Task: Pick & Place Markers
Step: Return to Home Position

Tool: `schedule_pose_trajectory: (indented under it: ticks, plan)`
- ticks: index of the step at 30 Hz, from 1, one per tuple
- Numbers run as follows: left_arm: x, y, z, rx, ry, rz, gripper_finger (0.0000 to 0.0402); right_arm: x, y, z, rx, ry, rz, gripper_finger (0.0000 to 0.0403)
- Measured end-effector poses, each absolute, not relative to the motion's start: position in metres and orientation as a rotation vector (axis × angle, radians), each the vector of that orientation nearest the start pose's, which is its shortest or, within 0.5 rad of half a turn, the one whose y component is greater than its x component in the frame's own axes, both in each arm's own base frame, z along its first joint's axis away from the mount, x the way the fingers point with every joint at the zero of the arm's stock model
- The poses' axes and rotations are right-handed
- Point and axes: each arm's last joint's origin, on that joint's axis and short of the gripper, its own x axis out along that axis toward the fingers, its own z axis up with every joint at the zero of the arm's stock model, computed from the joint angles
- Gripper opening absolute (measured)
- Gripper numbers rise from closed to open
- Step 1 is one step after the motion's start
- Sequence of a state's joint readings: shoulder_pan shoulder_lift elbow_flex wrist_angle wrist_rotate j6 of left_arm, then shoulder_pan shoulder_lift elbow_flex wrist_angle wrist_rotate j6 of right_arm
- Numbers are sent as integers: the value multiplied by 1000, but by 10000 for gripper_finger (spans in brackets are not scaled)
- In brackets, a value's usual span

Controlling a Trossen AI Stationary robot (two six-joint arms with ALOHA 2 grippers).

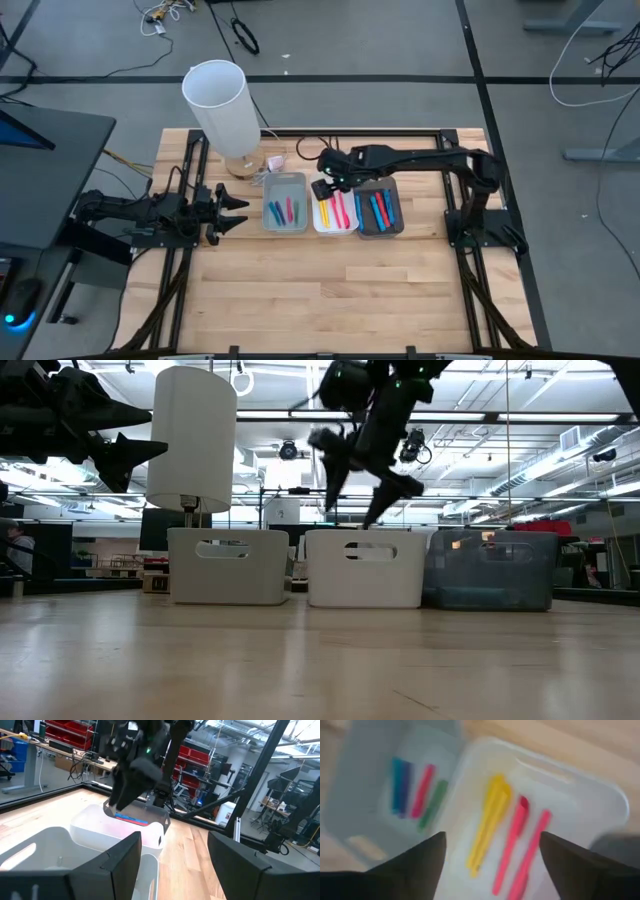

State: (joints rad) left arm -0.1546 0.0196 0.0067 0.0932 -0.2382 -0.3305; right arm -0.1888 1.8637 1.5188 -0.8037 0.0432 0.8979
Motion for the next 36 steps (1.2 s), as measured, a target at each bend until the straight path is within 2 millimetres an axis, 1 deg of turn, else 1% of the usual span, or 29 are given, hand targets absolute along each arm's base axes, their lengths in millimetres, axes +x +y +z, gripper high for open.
schedule_pose_trajectory:
  ticks: [4, 7, 9, 11, 14, 17, 20, 23, 26, 27, 31, 33, 36]
  plan:
    - [97, -8, 173, -345, -92, 70, 234, 380, -71, 262, 773, 896, -604, 366]
    - [97, -8, 173, -346, -92, 70, 234, 379, -66, 275, 645, 856, -508, 394]
    - [97, -8, 173, -346, -92, 70, 234, 377, -62, 288, 537, 823, -433, 392]
    - [97, -8, 173, -345, -92, 70, 234, 375, -59, 301, 440, 770, -367, 382]
    - [97, -8, 173, -346, -92, 70, 234, 366, -56, 321, 288, 715, -299, 367]
    - [97, -8, 173, -346, -92, 70, 234, 357, -55, 346, 249, 595, -286, 357]
    - [97, -8, 173, -346, -92, 70, 234, 347, -51, 365, 236, 413, -261, 353]
    - [97, -8, 173, -346, -92, 70, 234, 333, -45, 368, 223, 202, -225, 352]
    - [97, -8, 173, -346, -92, 70, 234, 314, -43, 365, 215, 11, -201, 352]
    - [97, -8, 173, -346, -91, 70, 234, 307, -42, 362, 203, -26, -201, 352]
    - [97, -8, 173, -345, -92, 70, 234, 278, -46, 348, 87, -87, -226, 352]
    - [97, -8, 173, -346, -92, 70, 234, 265, -47, 336, 29, -74, -242, 352]
    - [97, -8, 173, -346, -92, 70, 234, 246, -49, 318, -6, -83, -262, 352]
